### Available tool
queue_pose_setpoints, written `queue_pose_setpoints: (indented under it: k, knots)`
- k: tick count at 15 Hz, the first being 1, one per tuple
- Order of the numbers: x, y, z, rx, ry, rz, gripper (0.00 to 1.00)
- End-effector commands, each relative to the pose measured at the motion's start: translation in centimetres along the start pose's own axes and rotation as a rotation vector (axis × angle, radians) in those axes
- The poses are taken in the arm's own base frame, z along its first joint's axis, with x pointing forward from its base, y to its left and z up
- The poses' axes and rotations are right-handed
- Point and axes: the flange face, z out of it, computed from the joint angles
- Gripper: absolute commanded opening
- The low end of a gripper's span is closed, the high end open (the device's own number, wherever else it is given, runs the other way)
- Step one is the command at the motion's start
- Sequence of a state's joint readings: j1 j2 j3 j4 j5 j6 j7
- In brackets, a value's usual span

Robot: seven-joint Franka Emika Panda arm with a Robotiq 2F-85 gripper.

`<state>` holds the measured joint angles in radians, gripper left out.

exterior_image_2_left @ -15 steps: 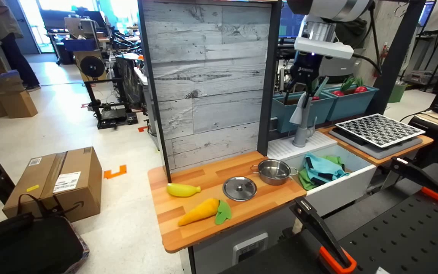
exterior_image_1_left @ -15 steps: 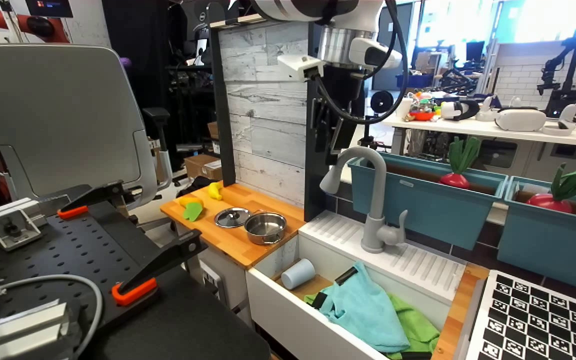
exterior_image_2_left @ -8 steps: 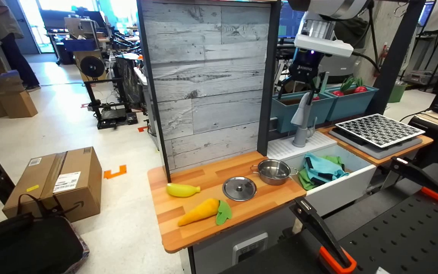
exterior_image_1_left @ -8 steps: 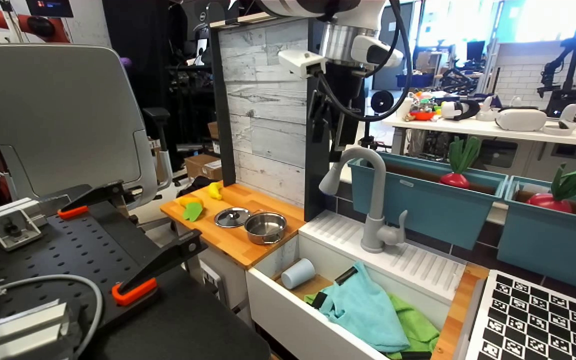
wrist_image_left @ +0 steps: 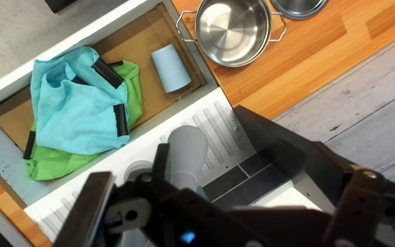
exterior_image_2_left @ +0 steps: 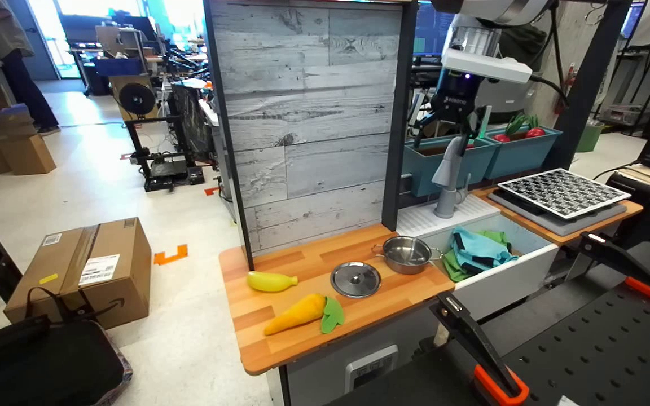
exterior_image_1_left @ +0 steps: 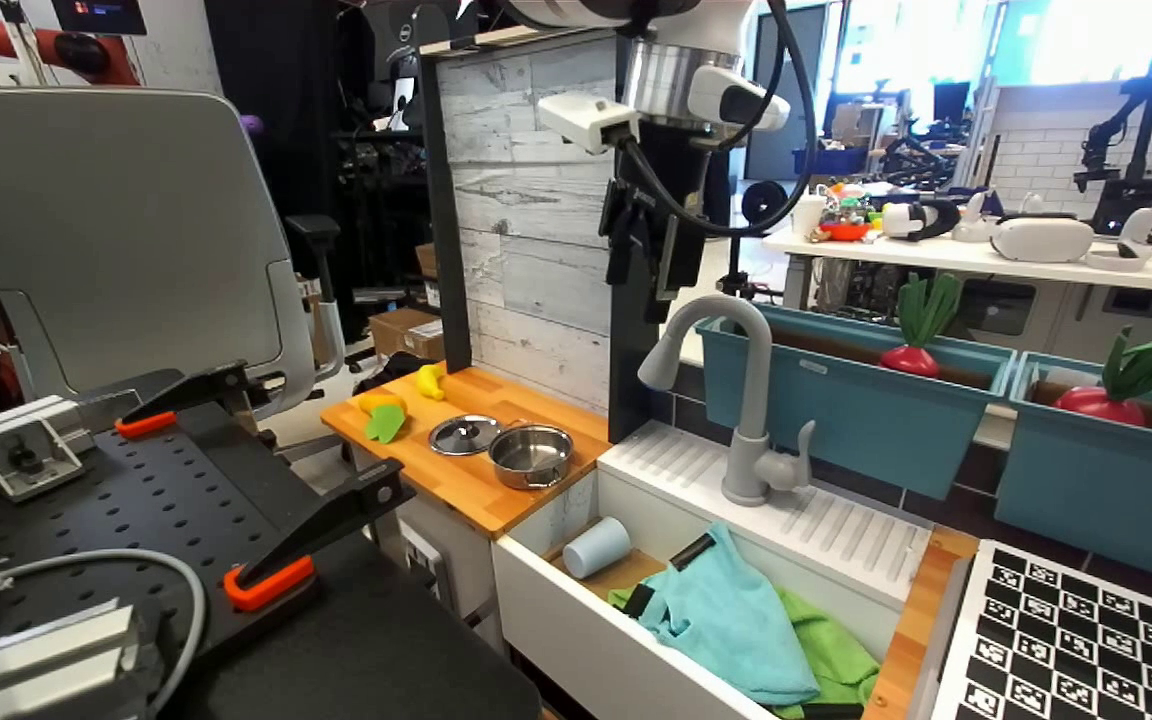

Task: Move the faucet to the left

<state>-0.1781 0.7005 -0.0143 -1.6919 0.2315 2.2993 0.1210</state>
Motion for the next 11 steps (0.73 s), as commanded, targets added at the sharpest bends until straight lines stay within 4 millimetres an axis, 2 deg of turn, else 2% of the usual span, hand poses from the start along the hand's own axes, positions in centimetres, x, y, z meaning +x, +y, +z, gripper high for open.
queue_pose_setpoints:
  k: [1,7,8,11]
  knots:
    - [-4.5,0.4,-1.9,-0.024,-0.003,-0.071,1.00]
    - [-12.2,0.4,-4.9,-0.068,0.049,-0.253,1.00]
    - [-8.9,0.2,-3.6,-0.048,0.016,-0.190,1.00]
    - [-11.6,0.0,-4.6,-0.060,0.027,-0.227,1.00]
